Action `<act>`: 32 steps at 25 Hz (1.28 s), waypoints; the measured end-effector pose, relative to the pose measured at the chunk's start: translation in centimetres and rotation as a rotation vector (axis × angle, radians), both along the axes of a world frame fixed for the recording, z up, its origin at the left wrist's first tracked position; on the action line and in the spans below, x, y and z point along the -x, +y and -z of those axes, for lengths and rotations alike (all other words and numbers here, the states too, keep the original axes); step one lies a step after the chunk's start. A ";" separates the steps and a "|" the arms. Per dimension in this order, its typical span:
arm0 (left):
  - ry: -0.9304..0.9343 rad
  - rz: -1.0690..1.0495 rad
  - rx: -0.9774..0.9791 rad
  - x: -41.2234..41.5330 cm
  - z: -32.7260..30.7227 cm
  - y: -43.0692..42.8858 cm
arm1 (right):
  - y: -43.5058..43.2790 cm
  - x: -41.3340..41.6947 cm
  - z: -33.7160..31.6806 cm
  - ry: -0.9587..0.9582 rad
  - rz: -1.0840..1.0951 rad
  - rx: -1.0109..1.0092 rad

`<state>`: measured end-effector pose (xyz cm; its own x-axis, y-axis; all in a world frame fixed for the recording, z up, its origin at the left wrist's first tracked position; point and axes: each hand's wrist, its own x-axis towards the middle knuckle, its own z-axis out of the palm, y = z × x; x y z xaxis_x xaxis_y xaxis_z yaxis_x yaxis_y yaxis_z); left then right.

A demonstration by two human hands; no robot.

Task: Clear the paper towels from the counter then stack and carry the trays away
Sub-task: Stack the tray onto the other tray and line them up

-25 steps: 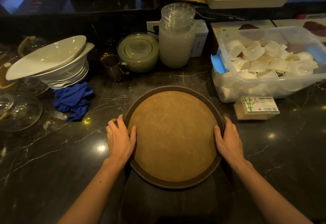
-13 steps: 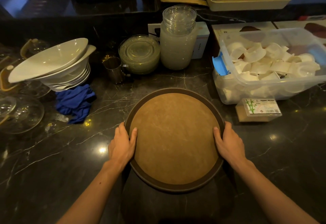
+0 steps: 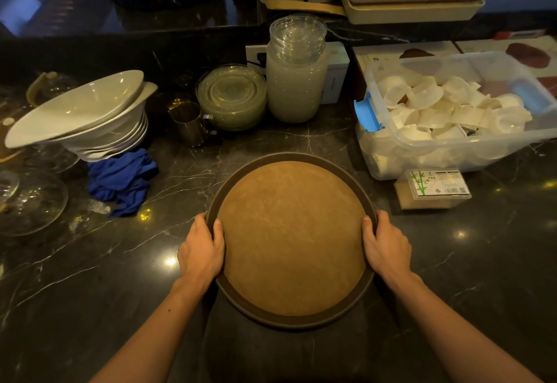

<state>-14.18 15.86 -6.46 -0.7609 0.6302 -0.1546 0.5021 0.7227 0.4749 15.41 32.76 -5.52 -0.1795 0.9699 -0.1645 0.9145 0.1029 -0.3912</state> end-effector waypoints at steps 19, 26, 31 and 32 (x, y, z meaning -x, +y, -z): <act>-0.126 -0.023 0.120 -1.0 -1.7 -3.5 | -2.8 -0.9 -0.9 0.054 0.141 0.166; -0.237 -0.021 0.080 -2.2 -2.5 -6.2 | -5.6 -3.2 -1.4 0.190 0.218 0.216; -0.259 -0.114 0.008 -3.7 -3.6 -7.6 | -6.1 -5.2 -2.7 0.294 0.205 0.223; -0.267 -0.136 -0.008 -4.2 -3.8 -8.0 | -6.1 -5.6 -3.0 0.304 0.198 0.230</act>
